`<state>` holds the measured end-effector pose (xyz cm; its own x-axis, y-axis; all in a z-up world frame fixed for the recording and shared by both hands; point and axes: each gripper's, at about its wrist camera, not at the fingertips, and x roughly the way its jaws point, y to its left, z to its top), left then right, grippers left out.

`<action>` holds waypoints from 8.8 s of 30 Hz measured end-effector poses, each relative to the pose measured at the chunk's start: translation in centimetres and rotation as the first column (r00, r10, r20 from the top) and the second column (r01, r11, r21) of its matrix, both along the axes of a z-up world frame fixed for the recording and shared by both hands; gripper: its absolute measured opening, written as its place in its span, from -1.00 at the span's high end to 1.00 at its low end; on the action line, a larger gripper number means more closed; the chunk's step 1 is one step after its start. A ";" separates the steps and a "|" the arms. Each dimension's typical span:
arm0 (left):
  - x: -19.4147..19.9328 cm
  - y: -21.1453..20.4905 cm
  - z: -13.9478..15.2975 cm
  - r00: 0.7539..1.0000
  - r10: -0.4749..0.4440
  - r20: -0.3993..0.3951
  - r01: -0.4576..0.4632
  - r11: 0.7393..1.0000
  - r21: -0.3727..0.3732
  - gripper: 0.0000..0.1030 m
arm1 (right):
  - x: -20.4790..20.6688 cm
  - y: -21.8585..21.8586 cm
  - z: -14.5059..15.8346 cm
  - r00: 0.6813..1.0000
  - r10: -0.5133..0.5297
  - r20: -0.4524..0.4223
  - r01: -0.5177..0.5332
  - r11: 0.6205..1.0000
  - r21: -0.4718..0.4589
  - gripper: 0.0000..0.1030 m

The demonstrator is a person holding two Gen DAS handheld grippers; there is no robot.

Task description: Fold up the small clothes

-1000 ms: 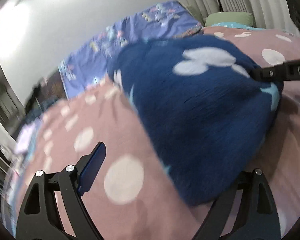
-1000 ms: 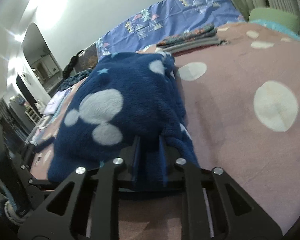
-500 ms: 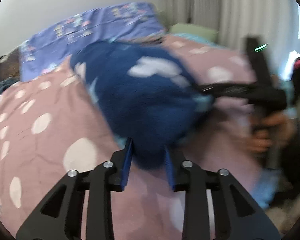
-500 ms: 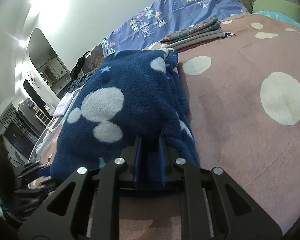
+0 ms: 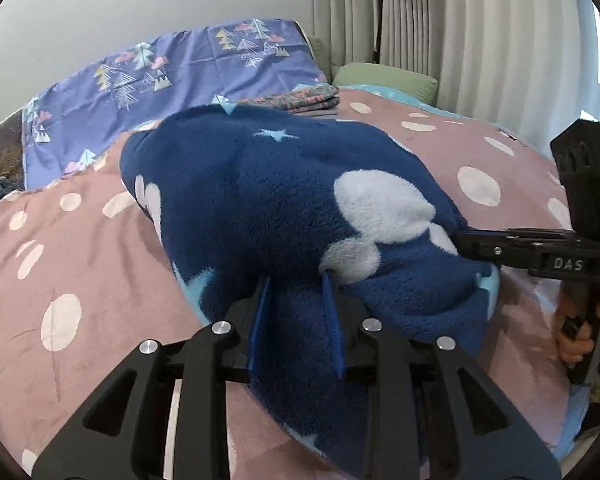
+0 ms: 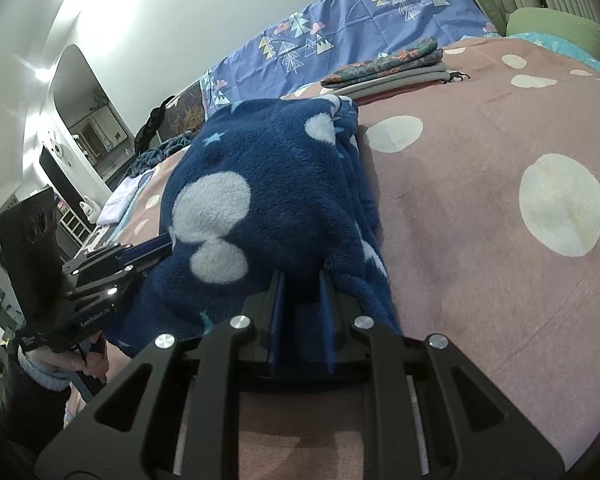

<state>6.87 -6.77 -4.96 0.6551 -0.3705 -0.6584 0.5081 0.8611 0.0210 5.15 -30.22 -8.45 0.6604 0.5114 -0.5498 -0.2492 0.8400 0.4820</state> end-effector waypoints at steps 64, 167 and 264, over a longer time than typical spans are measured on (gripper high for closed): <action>23.0 6.7 -4.7 0.958 0.285 -0.039 -0.284 0.958 0.038 0.00 | 5.6 7.0 2.5 0.995 0.047 0.091 -0.021 0.962 -0.272 0.13; 1.9 1.5 -1.3 0.998 0.062 0.030 -0.059 0.995 -0.087 -0.24 | 0.9 -0.3 -2.4 0.800 -0.248 -0.546 0.452 0.848 0.277 -0.96; 21.1 6.5 -2.3 0.974 0.026 -0.227 -0.134 0.868 -0.477 -0.23 | 2.3 1.0 0.0 0.958 -0.146 -0.246 0.219 0.928 0.303 -0.15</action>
